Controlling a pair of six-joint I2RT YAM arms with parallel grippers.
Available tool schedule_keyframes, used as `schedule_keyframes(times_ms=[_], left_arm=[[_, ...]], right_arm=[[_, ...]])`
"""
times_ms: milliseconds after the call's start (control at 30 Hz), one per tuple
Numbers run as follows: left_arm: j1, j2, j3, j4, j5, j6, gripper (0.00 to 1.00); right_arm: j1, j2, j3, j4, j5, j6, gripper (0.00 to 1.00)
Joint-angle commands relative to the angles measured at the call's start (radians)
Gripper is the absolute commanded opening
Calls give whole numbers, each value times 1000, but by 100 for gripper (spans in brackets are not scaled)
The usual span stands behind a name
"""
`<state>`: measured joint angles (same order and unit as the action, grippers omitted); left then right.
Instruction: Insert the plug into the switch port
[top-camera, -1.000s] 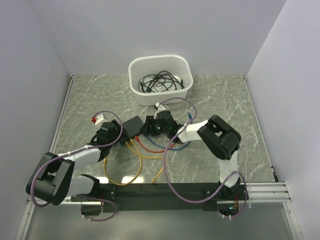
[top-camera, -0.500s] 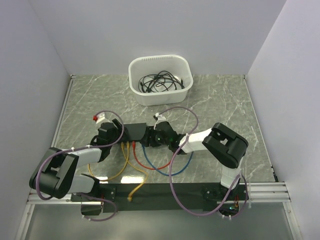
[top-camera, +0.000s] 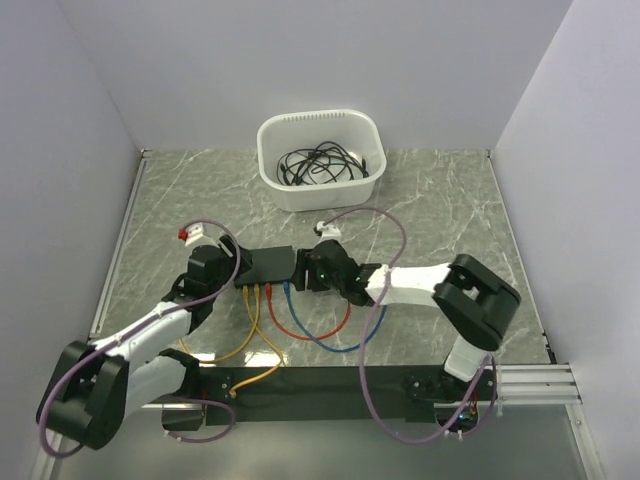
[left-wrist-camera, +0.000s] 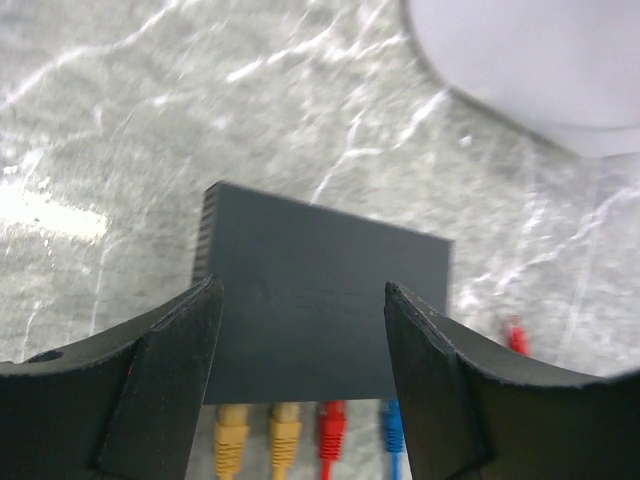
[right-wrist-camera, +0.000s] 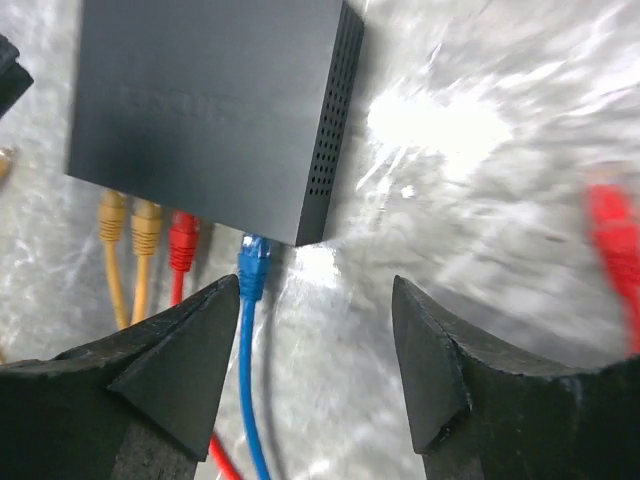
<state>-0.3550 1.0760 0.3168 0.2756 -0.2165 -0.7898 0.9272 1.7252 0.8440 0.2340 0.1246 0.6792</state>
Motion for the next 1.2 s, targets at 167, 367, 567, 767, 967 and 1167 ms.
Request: schedule_keyframes(times_ms=[167,367,567,767,967,1167], left_arm=[[-4,-212,137,-211,-1,46,72],[-6,-346,165,-334,-17,87,72],[-9,-553,45,-292,88,34,70],[-9,-671,149,-489,97,-12,70],[-9,-654,370,-726,103,69,69],[-9,-702,452,-810,86,251,70]], right_arm=[[15,-344,15,-229,144,-89,72],[68,-581,-69,-268,34,-170,72],[130,-815,-166,-372,-42,-190,74],[140,-998,-120,-557,-89,-211,74],[142,-1085,-19,-800,15,-194,74],[140,-1228,-32,-886,116,-187,74]])
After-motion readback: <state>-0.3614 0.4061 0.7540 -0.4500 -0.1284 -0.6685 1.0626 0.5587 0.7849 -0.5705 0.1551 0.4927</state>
